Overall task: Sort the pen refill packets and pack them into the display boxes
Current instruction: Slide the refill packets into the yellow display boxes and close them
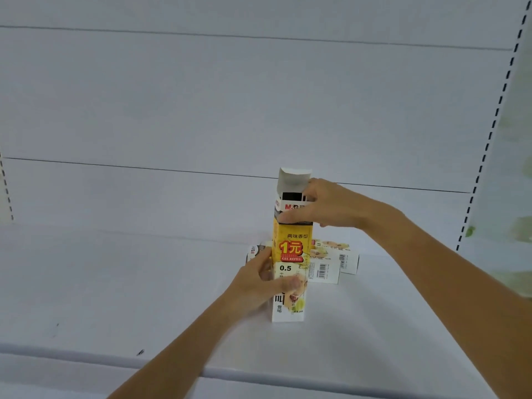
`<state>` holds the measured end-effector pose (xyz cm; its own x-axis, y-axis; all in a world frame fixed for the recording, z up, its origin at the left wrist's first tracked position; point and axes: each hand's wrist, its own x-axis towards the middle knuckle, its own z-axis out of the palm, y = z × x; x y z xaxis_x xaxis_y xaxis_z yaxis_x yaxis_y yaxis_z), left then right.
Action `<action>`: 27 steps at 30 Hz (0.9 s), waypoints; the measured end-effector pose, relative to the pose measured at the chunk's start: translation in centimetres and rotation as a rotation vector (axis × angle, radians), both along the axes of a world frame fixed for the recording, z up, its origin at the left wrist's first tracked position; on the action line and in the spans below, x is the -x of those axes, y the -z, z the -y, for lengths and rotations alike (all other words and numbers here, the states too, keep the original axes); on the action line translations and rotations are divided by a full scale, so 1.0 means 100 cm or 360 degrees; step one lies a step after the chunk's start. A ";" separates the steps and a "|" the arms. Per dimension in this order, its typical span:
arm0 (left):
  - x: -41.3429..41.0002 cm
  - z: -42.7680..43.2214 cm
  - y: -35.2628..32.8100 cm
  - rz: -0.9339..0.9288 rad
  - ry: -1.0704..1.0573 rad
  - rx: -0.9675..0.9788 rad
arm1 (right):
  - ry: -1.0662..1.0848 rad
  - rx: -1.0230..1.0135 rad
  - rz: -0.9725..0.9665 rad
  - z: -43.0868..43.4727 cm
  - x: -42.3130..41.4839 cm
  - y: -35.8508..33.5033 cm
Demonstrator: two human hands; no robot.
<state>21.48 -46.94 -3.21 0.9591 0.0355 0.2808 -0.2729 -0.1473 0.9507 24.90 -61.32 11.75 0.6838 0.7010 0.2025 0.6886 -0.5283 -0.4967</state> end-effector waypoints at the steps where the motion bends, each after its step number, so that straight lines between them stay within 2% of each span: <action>1: 0.000 0.000 0.000 0.0009 0.0004 -0.0001 | -0.0004 -0.0021 0.0002 0.001 0.001 0.000; 7: -0.001 0.000 -0.001 0.0007 0.0037 0.0023 | -0.0093 -0.0434 -0.0107 0.008 0.002 0.009; 13: -0.001 0.001 -0.001 -0.0010 0.0051 0.0066 | -0.0105 -0.0644 -0.0170 0.006 0.000 0.005; 16: 0.000 0.001 -0.001 -0.0015 0.0044 0.0040 | -0.0086 -0.0525 -0.0175 0.008 0.001 0.002; 21: 0.001 0.001 0.001 -0.0010 0.0033 0.0024 | 0.0007 -0.0267 0.0029 0.009 0.000 -0.001; 27: 0.003 0.004 -0.003 0.0020 0.0043 0.0027 | -0.0019 -0.0175 -0.0084 0.009 0.006 0.000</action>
